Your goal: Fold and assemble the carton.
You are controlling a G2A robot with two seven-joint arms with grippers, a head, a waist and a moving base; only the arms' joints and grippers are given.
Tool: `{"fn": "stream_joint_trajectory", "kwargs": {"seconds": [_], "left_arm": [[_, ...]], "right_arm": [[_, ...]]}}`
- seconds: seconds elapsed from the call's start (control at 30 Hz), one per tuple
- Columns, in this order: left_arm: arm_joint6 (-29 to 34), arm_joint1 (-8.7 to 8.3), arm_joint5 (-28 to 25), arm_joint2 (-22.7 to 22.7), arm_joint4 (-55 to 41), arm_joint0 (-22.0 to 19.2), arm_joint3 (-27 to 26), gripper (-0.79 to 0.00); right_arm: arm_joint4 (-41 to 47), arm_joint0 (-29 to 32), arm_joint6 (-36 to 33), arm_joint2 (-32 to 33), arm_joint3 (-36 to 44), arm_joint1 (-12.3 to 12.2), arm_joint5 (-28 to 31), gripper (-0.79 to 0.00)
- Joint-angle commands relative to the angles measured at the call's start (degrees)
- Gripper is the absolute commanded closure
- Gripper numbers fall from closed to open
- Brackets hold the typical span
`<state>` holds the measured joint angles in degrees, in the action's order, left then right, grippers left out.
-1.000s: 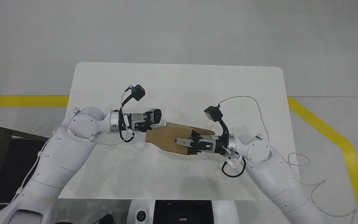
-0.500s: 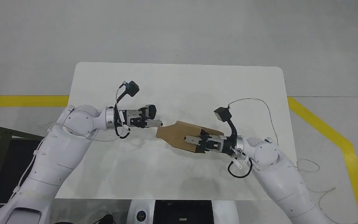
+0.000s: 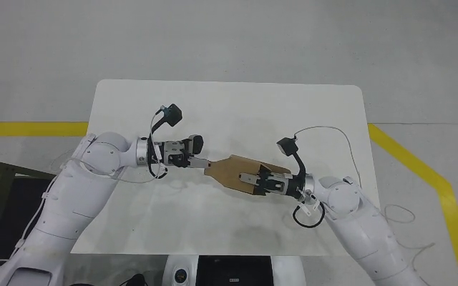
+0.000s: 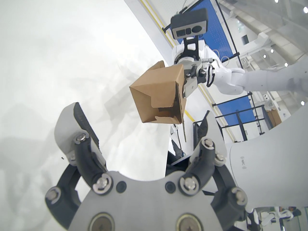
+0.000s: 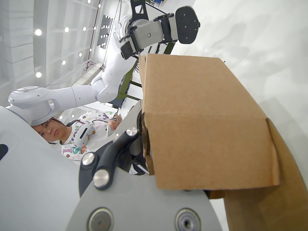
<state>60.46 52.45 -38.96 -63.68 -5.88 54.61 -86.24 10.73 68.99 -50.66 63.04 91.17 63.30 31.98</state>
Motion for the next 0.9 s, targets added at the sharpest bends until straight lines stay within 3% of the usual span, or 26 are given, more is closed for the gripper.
{"fn": "stream_joint_trajectory", "kwargs": {"seconds": [0.0,0.33,0.87], "left_arm": [[-0.11,-0.04,-0.69,0.04,1.27,-0.02,-0.31,-0.785],[-1.09,-0.01,-0.71,0.86,5.12,-0.75,1.78,-0.785],[-0.64,0.32,-0.17,3.27,3.01,-1.28,1.70,-0.785]], "right_arm": [[0.02,-0.18,0.00,0.02,0.08,-0.01,-0.06,0.000],[1.14,-0.70,0.27,-0.27,1.43,0.03,0.69,0.000],[3.66,-3.32,-0.25,-2.95,1.13,0.68,2.58,0.000]]}}
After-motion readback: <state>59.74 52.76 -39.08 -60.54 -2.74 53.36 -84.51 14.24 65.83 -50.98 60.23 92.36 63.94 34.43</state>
